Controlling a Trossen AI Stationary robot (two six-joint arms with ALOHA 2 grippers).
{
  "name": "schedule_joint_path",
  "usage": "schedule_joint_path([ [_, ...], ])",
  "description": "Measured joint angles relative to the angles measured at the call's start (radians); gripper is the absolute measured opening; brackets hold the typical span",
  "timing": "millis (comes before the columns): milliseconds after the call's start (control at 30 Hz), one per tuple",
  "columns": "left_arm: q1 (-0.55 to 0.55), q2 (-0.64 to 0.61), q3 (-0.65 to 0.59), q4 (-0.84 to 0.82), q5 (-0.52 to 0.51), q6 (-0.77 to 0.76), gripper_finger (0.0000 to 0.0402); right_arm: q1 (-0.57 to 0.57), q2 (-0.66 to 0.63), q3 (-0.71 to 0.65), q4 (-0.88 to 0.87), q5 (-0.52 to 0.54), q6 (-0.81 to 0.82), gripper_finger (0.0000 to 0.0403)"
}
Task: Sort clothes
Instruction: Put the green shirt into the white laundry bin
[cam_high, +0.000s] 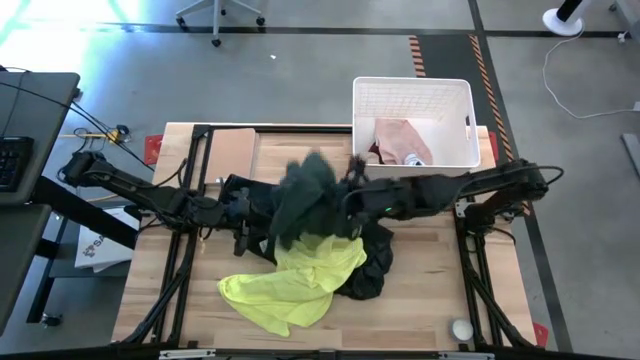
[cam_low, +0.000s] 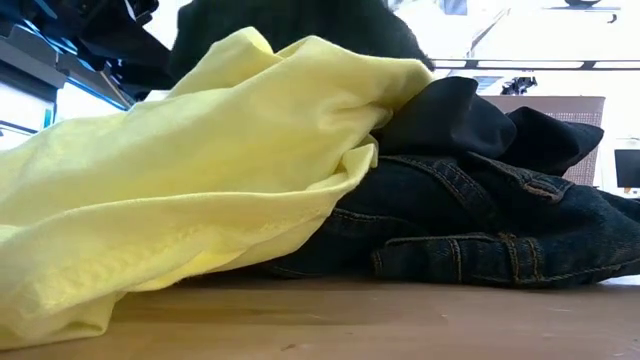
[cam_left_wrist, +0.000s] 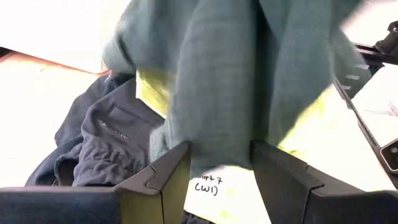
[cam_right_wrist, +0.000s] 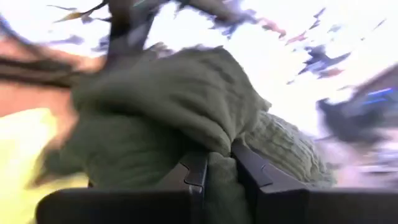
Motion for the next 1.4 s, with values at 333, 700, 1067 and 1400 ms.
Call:
schedule_joint_path([
  [333, -0.001, 0.007, 0.000, -0.002, -0.019, 0.001, 0.0165, -0.080, -0.013, 0.325, 0.171, 0.582, -0.609, 0.0028],
  [700, -0.008, 0.008, 0.000, -0.016, -0.021, -0.013, 0.0165, -0.392, -0.073, 0.481, -0.333, 0.527, -0.344, 0.0030],
  [1067, -0.021, 0.009, 0.000, -0.020, -0.049, -0.015, 0.0165, -0.744, -0.085, 0.160, -1.060, 0.125, 0.364, 0.0043],
  [1400, -0.021, 0.009, 0.000, -0.021, -0.050, -0.014, 0.0165, -0.817, -0.085, -0.030, -0.929, 0.072, 0.342, 0.0153],
])
